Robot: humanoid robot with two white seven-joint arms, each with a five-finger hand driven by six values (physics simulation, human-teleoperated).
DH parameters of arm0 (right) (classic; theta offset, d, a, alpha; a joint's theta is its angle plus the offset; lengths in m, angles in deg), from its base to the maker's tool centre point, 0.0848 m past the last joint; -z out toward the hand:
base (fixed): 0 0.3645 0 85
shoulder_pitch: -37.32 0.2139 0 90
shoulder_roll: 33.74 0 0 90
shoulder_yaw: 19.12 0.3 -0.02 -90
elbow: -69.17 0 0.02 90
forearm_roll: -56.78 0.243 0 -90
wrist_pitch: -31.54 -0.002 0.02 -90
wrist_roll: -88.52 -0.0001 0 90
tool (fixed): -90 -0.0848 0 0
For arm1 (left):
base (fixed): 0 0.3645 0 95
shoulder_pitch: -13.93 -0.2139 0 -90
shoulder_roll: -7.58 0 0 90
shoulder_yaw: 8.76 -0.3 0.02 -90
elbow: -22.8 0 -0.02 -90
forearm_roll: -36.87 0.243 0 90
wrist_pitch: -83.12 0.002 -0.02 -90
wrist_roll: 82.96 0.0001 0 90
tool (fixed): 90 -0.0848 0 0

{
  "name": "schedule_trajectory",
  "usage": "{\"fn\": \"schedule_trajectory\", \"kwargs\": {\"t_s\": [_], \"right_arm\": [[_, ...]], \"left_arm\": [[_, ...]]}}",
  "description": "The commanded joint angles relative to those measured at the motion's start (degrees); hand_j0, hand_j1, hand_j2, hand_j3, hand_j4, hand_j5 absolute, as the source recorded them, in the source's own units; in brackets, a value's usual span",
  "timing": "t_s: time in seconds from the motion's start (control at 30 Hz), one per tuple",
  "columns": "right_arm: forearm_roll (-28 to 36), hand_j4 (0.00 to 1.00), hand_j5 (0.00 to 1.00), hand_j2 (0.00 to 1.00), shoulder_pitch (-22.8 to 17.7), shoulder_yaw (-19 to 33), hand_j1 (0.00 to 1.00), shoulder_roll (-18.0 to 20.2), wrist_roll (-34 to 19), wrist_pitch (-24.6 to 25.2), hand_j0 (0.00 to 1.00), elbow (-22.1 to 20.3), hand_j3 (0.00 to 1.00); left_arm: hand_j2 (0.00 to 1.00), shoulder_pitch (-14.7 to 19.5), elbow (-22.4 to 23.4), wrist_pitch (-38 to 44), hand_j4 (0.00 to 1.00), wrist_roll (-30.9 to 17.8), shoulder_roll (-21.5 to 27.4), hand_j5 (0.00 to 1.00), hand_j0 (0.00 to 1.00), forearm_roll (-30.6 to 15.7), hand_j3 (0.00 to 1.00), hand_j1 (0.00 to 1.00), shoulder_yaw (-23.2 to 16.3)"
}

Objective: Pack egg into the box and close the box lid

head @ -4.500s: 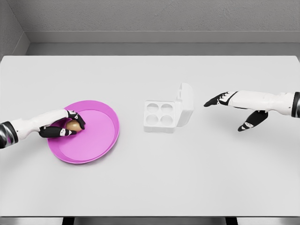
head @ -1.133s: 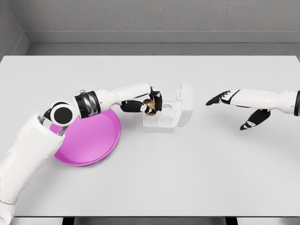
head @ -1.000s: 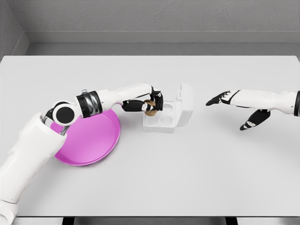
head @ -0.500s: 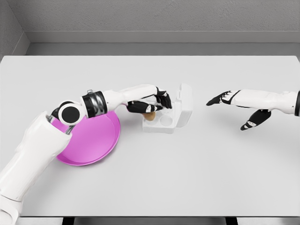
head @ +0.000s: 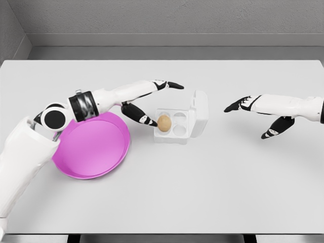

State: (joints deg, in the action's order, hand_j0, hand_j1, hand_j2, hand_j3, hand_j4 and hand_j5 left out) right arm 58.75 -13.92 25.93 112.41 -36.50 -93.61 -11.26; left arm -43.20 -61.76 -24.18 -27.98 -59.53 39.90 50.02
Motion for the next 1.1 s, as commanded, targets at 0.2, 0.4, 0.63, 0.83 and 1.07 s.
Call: {"fn": "schedule_trajectory", "kwargs": {"t_s": [0.2, 0.4, 0.63, 0.83, 1.07], "right_arm": [[0.4, 1.00, 1.00, 1.00, 0.2, 0.2, 1.00, -0.9, 0.0, 0.1, 1.00, 0.5, 1.00], [0.3, 1.00, 1.00, 1.00, 0.1, 0.3, 1.00, -3.4, 0.0, 0.1, 1.00, 1.2, 1.00], [0.3, 1.00, 1.00, 1.00, -0.4, 0.1, 1.00, -7.8, 0.0, 0.1, 1.00, 1.2, 1.00], [0.3, 1.00, 1.00, 1.00, 0.4, 0.2, 1.00, -9.6, 0.0, 0.1, 1.00, 0.5, 1.00], [0.3, 1.00, 1.00, 1.00, 1.3, -0.4, 1.00, -15.6, 0.0, 0.1, 1.00, 0.9, 1.00]], "left_arm": [[1.00, 0.0, -0.3, 0.0, 1.00, 0.0, 2.0, 1.00, 1.00, -3.0, 1.00, 1.00, 0.0], [1.00, -2.5, -12.0, -1.2, 1.00, 0.0, 17.4, 1.00, 1.00, -10.6, 1.00, 1.00, 0.0], [1.00, -7.6, -12.5, -10.9, 1.00, 0.0, 26.9, 1.00, 1.00, -12.5, 1.00, 1.00, 2.3], [1.00, -7.7, -12.4, -10.9, 1.00, 0.0, 27.8, 1.00, 1.00, -12.5, 1.00, 1.00, 2.3], [1.00, -7.6, -12.5, -10.9, 1.00, 0.0, 27.8, 1.00, 1.00, -12.4, 1.00, 1.00, 2.3]]}}
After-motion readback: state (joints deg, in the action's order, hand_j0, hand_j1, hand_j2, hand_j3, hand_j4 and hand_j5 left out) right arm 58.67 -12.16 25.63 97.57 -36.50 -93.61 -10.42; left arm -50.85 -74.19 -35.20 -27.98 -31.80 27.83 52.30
